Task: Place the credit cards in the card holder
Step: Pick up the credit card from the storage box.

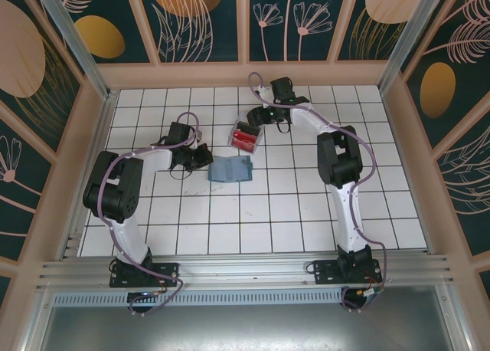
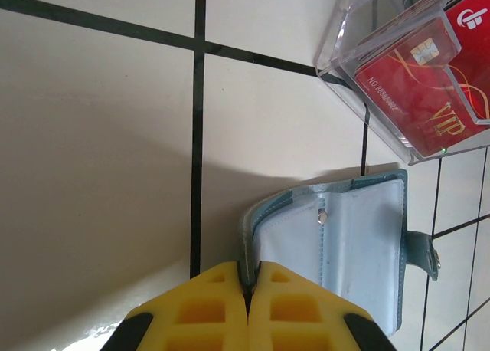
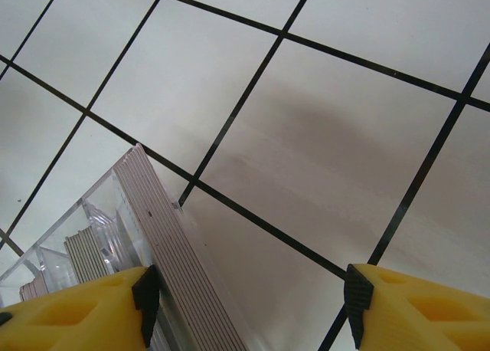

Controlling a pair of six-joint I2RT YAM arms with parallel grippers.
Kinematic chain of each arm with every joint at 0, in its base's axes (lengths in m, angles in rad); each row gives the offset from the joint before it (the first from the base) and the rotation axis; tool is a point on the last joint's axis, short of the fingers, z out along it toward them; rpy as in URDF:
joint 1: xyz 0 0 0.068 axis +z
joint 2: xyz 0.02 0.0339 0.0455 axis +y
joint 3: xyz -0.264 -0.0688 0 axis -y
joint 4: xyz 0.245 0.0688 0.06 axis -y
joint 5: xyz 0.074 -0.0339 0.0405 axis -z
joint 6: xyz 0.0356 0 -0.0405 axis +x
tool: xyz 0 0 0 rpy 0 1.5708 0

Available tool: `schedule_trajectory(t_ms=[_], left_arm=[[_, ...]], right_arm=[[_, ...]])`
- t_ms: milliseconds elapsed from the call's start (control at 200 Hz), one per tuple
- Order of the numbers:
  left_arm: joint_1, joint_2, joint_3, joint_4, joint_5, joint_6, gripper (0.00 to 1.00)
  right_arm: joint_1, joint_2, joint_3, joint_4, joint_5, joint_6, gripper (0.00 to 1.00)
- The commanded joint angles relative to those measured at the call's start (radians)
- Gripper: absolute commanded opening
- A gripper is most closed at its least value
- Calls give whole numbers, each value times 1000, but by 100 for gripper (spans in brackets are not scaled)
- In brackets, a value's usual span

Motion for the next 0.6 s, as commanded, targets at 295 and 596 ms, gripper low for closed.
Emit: schedule_trajectory(t_ms=[295, 596], left_arm=[[-1, 10, 8, 21, 10, -12, 0], [-4, 9, 8, 20, 9, -12, 0]], right_arm=[[-2, -79, 2, 54, 20, 21, 66], [0, -64, 1, 26, -43, 1, 65]])
